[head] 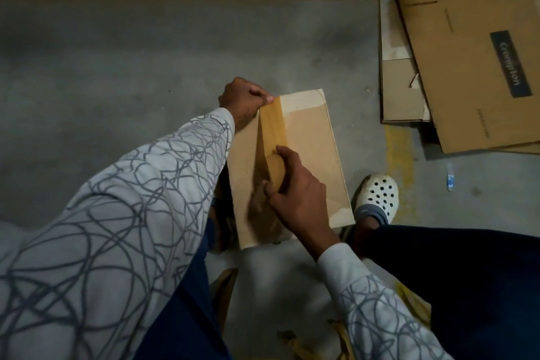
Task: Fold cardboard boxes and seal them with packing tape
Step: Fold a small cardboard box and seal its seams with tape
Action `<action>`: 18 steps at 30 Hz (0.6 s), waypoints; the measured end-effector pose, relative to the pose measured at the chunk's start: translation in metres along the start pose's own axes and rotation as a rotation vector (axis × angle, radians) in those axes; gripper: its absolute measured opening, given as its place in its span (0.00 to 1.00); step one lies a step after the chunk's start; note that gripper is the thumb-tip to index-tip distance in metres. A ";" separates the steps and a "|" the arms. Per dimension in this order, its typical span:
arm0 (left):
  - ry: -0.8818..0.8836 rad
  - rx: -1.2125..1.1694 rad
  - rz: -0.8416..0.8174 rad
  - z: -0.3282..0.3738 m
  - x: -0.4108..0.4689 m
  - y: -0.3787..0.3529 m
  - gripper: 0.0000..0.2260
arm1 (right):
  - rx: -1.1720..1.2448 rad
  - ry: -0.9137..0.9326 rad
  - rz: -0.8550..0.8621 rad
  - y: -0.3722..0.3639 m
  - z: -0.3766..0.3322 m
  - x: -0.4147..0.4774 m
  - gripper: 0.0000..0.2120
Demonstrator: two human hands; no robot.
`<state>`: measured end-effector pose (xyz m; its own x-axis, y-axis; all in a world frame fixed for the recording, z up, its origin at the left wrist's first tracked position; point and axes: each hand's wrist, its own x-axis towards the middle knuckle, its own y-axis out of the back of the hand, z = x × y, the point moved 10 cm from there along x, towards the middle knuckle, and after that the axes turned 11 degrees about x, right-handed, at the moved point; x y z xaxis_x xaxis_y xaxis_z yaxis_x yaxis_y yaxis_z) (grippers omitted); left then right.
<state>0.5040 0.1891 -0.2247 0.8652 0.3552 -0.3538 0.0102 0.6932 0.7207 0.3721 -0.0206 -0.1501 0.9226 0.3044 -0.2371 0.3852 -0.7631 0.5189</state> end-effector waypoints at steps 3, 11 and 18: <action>-0.026 0.041 0.014 0.005 -0.004 0.003 0.05 | 0.021 0.028 -0.001 0.001 0.002 -0.018 0.32; -0.367 0.568 -0.092 0.033 -0.058 -0.027 0.23 | 0.118 0.038 -0.020 -0.009 0.008 -0.025 0.34; -0.471 0.575 -0.191 0.021 -0.115 -0.049 0.23 | 0.141 0.006 -0.040 -0.008 0.010 -0.024 0.36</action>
<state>0.4149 0.1010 -0.2070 0.9433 -0.1322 -0.3046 0.3283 0.2343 0.9150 0.3469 -0.0273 -0.1565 0.9066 0.3397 -0.2504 0.4154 -0.8226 0.3882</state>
